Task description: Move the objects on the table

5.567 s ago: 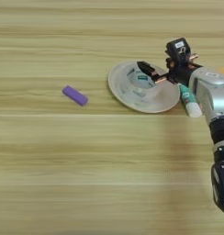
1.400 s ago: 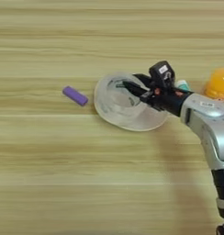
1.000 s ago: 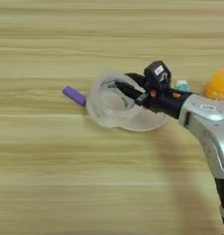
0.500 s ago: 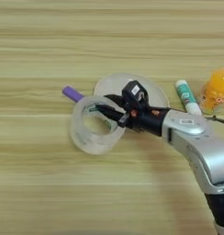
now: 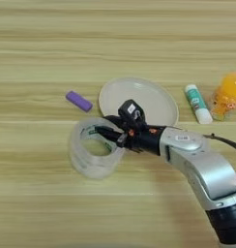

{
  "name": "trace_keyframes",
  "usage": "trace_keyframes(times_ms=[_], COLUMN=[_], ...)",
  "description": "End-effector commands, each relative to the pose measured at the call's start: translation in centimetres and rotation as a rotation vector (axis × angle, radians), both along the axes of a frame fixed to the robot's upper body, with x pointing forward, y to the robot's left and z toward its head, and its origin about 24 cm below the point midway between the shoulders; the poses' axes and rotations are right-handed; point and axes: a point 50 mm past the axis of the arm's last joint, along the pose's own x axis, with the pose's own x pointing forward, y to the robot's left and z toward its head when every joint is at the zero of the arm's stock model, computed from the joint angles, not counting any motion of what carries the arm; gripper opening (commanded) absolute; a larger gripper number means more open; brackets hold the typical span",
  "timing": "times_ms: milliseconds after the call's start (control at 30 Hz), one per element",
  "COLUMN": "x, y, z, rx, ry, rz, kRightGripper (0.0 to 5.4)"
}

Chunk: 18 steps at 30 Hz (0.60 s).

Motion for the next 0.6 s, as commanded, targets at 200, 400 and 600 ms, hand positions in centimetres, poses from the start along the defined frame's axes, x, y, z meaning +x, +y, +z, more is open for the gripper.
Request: trace_keyframes(times_ms=[200,400,600], x=[2.8,4.5,6.1], y=[-1.2,-2.5,-3.8], z=[2.1,2.6,2.7], rx=[-0.067,-0.072,-0.097], ry=[-0.204,-0.245,-0.272], rz=[-0.065,-0.133,-0.199], kRightGripper=[1.52,1.52,1.52])
